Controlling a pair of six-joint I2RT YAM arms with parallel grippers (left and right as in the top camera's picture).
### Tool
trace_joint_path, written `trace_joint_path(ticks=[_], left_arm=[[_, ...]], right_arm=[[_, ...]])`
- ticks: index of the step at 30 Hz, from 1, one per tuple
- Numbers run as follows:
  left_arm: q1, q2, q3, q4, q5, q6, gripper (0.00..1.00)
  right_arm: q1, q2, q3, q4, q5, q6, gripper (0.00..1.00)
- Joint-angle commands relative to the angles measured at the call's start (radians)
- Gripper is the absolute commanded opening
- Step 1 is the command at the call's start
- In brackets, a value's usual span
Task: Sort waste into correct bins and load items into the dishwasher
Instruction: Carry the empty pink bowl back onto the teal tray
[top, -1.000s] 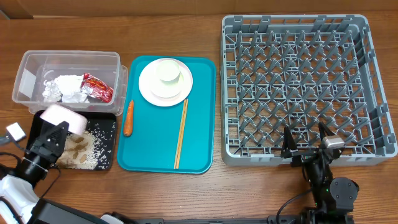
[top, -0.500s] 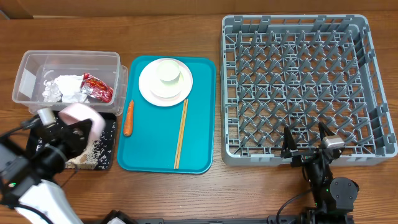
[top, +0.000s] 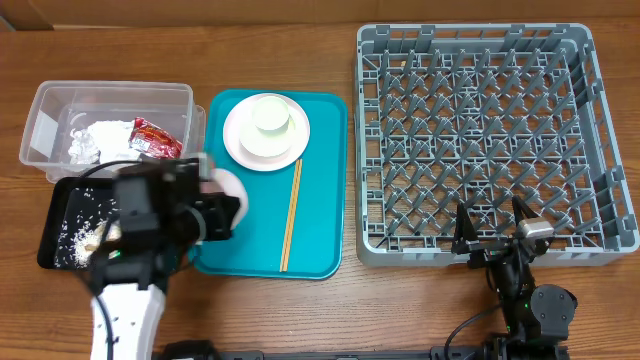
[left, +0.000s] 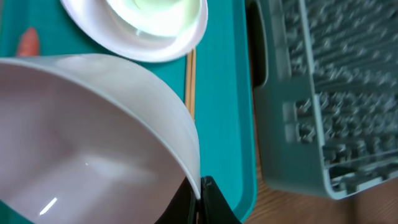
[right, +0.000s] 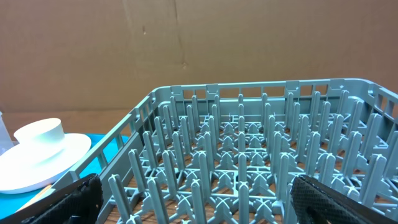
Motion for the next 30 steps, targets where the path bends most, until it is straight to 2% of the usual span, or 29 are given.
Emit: trace_joint_path(ticks=[1, 8, 17, 19, 20, 21, 23, 26, 30], left_arm=[[-0.150, 0.072, 0.022, 0.021, -0.216, -0.089, 0.04], [-0.338, 0.265, 0.022, 0.097, -0.309, -0.134, 0.04], [-0.367, 0.423, 0.022, 0.150, -0.332, -0.135, 0.04], [-0.368, 0.430, 0.022, 0.161, -0.332, -0.135, 0.12], [-0.368, 0.430, 0.022, 0.168, -0.332, -0.135, 0.23], [-0.368, 0.430, 0.022, 0.174, -0.330, -0.135, 0.40], [-0.367, 0.430, 0.027, 0.184, -0.316, -0.133, 0.53], [-0.367, 0.428, 0.069, 0.161, -0.298, -0.115, 0.57], [-0.367, 0.418, 0.195, 0.053, -0.333, -0.088, 0.59]], right_arm=[[-0.002, -0.012, -0.011, 0.006, 0.002, 0.004, 1.00], [-0.002, -0.012, -0.011, 0.006, 0.002, 0.004, 1.00], [-0.002, -0.012, -0.011, 0.006, 0.002, 0.004, 1.00], [-0.002, -0.012, -0.011, 0.006, 0.002, 0.004, 1.00], [-0.002, -0.011, -0.011, 0.006, 0.002, 0.004, 1.00], [-0.002, -0.012, -0.011, 0.006, 0.002, 0.004, 1.00], [-0.002, -0.011, -0.011, 0.006, 0.002, 0.004, 1.00], [-0.002, -0.011, -0.011, 0.006, 0.002, 0.004, 1.00], [-0.002, -0.012, -0.011, 0.006, 0.002, 0.004, 1.00]])
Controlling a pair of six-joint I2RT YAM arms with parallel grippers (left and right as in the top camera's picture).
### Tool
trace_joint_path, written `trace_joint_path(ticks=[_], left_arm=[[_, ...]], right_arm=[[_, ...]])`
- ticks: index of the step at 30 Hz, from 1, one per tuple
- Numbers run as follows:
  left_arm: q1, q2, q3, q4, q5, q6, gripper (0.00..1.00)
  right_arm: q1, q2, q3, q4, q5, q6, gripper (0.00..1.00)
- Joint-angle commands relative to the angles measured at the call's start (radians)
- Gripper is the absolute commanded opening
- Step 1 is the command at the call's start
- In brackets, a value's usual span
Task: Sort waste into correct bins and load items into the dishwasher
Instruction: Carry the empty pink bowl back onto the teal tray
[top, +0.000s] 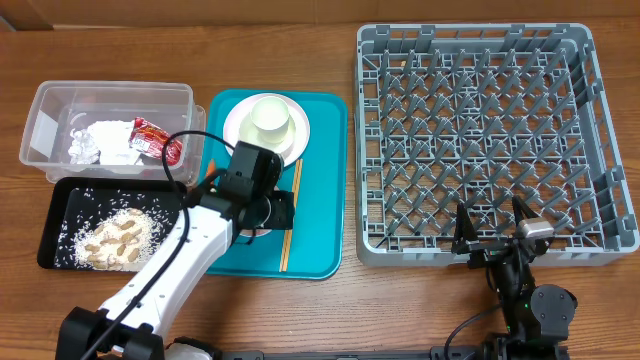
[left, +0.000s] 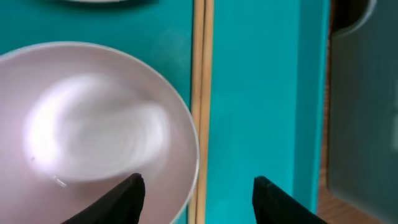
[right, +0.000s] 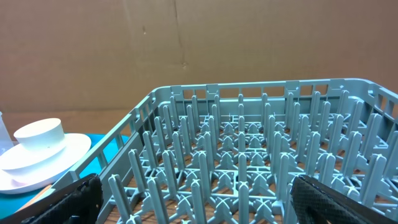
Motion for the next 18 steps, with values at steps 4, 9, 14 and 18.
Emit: trace_joint_path(ticks=[4, 9, 14, 18], left_arm=[[-0.006, -0.018, 0.245, -0.160, -0.145, 0.040, 0.59], [-0.004, -0.018, 0.327, -0.262, -0.329, 0.039, 0.58], [0.037, -0.009, 0.325, -0.313, -0.398, 0.037, 0.54], [0.127, -0.007, 0.306, -0.314, -0.370, 0.037, 0.42]], right_arm=[[-0.002, -0.011, -0.011, 0.006, 0.002, 0.005, 1.00], [-0.002, -0.011, -0.011, 0.006, 0.002, 0.005, 1.00], [-0.002, -0.012, -0.011, 0.006, 0.002, 0.005, 1.00], [-0.002, -0.012, -0.011, 0.006, 0.002, 0.005, 1.00]])
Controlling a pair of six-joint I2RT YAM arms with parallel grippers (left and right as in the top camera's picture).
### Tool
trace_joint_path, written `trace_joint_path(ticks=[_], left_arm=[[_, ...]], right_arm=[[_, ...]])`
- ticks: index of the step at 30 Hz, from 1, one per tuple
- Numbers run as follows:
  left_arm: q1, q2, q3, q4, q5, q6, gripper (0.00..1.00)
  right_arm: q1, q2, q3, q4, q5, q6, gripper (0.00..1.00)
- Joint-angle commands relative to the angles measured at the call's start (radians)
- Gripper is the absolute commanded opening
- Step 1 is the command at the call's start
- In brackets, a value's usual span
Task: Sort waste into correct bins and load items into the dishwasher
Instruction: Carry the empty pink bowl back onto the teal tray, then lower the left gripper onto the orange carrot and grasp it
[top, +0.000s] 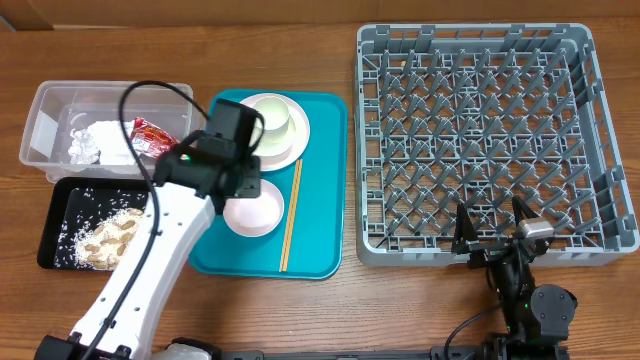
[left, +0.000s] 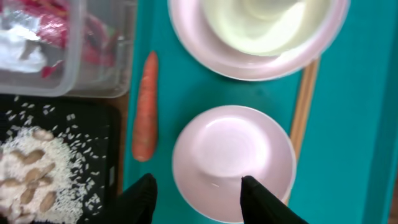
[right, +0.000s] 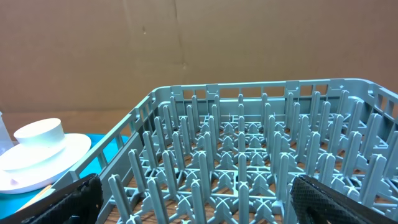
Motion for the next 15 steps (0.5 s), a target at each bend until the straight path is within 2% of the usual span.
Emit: trace_joint_path(ticks=[1, 7, 15], left_arm=[[0.087, 0.000, -0.009, 0.005, -0.002, 0.009, 0.39], [0.174, 0.014, -0.011, 0.004, 0.040, 0.008, 0.33], [0.197, 0.120, -0.012, 0.000, 0.022, 0.008, 0.29]], right_arm=[[-0.002, -0.011, -0.011, 0.006, 0.002, 0.004, 1.00], [-0.002, -0.011, -0.011, 0.006, 0.002, 0.004, 1.00], [-0.002, -0.012, -0.011, 0.006, 0.002, 0.004, 1.00]])
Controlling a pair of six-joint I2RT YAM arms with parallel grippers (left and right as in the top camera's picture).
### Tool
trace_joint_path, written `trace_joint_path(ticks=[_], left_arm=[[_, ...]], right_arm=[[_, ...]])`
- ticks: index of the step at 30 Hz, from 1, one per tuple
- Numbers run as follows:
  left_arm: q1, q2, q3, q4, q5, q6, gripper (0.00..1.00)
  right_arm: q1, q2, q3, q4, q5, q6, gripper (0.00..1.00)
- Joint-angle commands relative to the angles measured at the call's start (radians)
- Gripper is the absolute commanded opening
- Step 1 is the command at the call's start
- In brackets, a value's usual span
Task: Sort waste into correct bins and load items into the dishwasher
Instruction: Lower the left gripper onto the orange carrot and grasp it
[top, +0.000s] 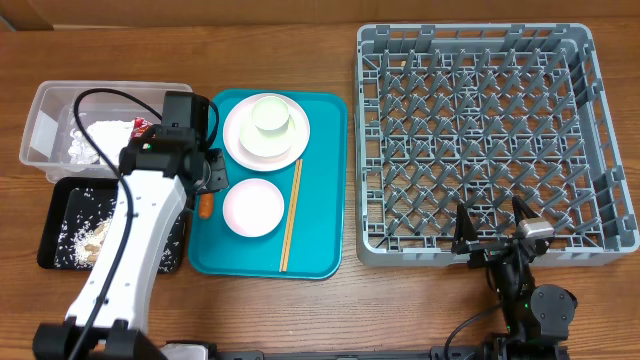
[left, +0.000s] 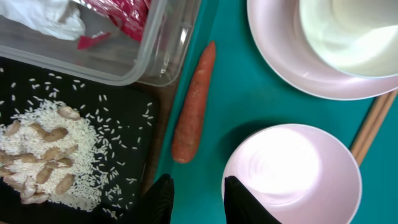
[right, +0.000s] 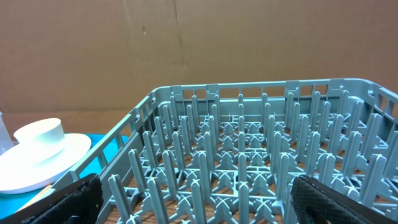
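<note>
An orange carrot lies on the teal tray by its left edge. My left gripper hangs open and empty just short of the carrot's near end, between the black tray and the bowl. To the gripper's right the empty white bowl stands upright on the teal tray. Behind it is a white plate carrying a pale cup. Wooden chopsticks lie along the tray's right side. The right gripper rests open at the near edge of the grey dish rack.
A clear bin at the back left holds white paper and a red wrapper. In front of it, a black tray contains rice and peanuts. Bare wooden table surrounds the trays and rack.
My left gripper moved left from over the bowl to the tray's left edge, over the carrot's near end. The bowl, plate and right arm have not moved.
At first my left gripper held the white bowl tilted near the black tray. A second later the bowl stood on the teal tray and the gripper was open over it. The gripper was then higher over bowl and carrot, and now sits by the carrot.
</note>
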Motion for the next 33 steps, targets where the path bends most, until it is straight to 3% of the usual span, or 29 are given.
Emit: trace_joint_path(ticks=[1, 10, 14, 20, 33], left_arm=[[0.008, 0.078, -0.009, -0.001, -0.016, 0.009, 0.29], [0.058, 0.217, -0.009, -0.009, -0.043, 0.009, 0.24], [0.070, 0.225, -0.009, -0.007, -0.043, 0.009, 0.26], [0.071, 0.232, -0.009, 0.021, -0.043, 0.021, 0.38], [0.071, 0.260, -0.009, 0.063, -0.043, 0.070, 0.38]], right_arm=[[-0.002, -0.011, -0.011, 0.006, 0.002, 0.004, 1.00], [-0.002, -0.012, -0.011, 0.006, 0.002, 0.004, 1.00], [-0.002, -0.012, -0.011, 0.006, 0.002, 0.004, 1.00], [-0.002, -0.011, -0.011, 0.006, 0.002, 0.004, 1.00], [-0.002, -0.012, -0.011, 0.006, 0.002, 0.004, 1.00]])
